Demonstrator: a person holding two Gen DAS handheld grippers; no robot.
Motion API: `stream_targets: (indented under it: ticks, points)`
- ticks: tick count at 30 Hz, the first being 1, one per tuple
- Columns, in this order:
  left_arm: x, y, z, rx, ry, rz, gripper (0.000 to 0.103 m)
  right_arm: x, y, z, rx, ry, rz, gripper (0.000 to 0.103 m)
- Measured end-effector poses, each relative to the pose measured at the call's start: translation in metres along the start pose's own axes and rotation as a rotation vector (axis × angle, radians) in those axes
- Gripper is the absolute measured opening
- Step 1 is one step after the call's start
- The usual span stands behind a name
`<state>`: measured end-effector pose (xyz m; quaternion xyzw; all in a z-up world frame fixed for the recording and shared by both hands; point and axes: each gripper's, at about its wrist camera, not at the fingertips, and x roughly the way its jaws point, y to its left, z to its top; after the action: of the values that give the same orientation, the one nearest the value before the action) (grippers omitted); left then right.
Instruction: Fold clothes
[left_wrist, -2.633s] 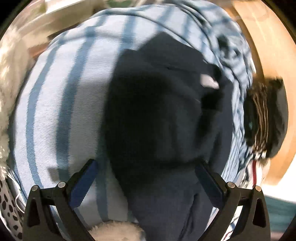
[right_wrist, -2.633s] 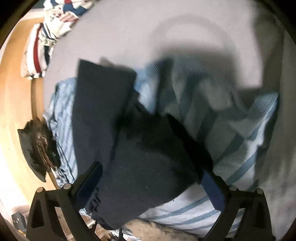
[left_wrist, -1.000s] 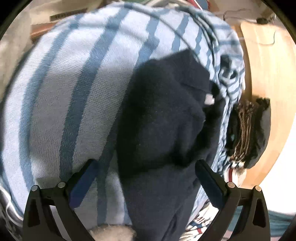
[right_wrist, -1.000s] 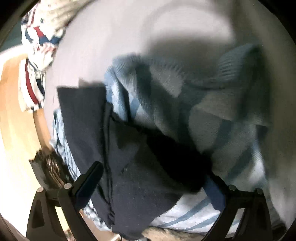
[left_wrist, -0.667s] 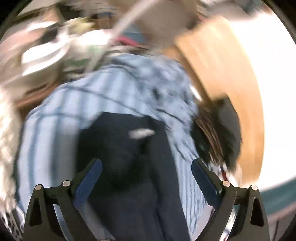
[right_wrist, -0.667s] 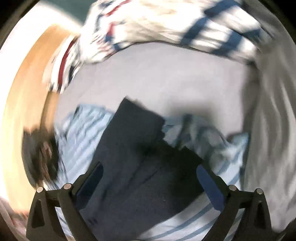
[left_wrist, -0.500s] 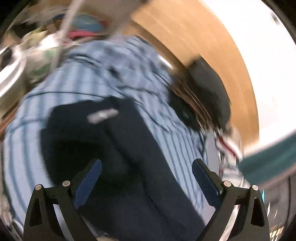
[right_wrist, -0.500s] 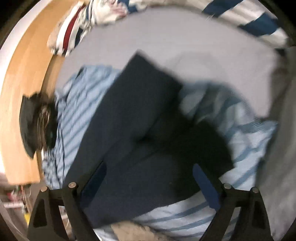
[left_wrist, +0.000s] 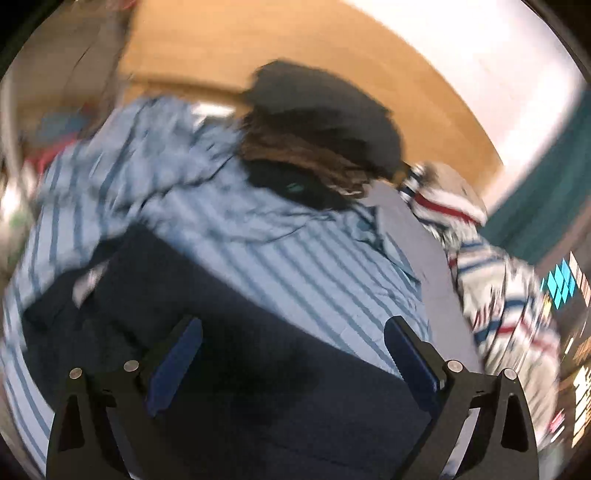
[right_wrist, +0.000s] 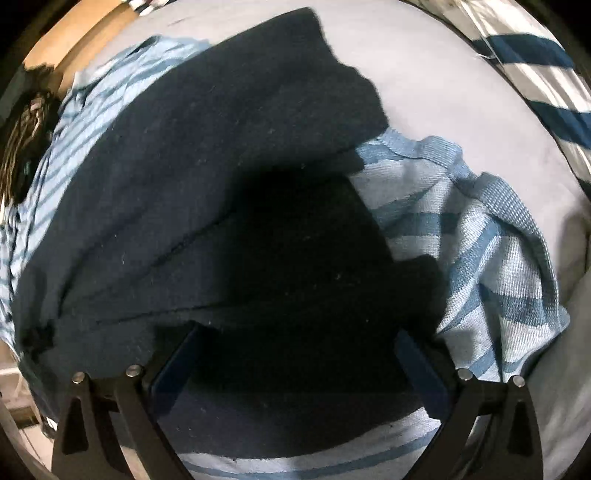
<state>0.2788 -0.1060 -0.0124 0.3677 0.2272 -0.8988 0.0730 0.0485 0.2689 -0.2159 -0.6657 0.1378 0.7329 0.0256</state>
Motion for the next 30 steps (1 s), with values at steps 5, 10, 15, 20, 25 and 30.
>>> stream_targets:
  ticks: [5, 10, 15, 20, 25, 30]
  points:
    - [-0.010, -0.079, 0.015, 0.392, 0.073, -0.025, 0.098, -0.035, 0.003, 0.011, 0.002, -0.008, 0.026, 0.103]
    - [-0.043, -0.156, 0.031, 0.580, 0.163, -0.080, 0.098, -0.136, 0.023, 0.031, -0.081, -0.208, 0.134, 0.103]
    - [-0.089, -0.216, 0.034, 0.611, 0.079, -0.098, 0.098, -0.223, 0.040, 0.037, -0.187, -0.443, 0.068, 0.103]
    - [-0.155, -0.254, 0.026, 0.592, -0.071, -0.250, 0.098, -0.309, 0.014, -0.010, -0.272, -0.831, -0.010, 0.103]
    - [-0.232, -0.286, 0.021, 0.597, -0.141, -0.368, 0.100, -0.394, -0.016, -0.056, -0.319, -0.990, 0.127, 0.103]
    - [-0.311, -0.287, 0.001, 0.687, -0.386, -0.403, 0.103, -0.459, -0.039, -0.106, -0.256, -1.210, 0.177, 0.103]
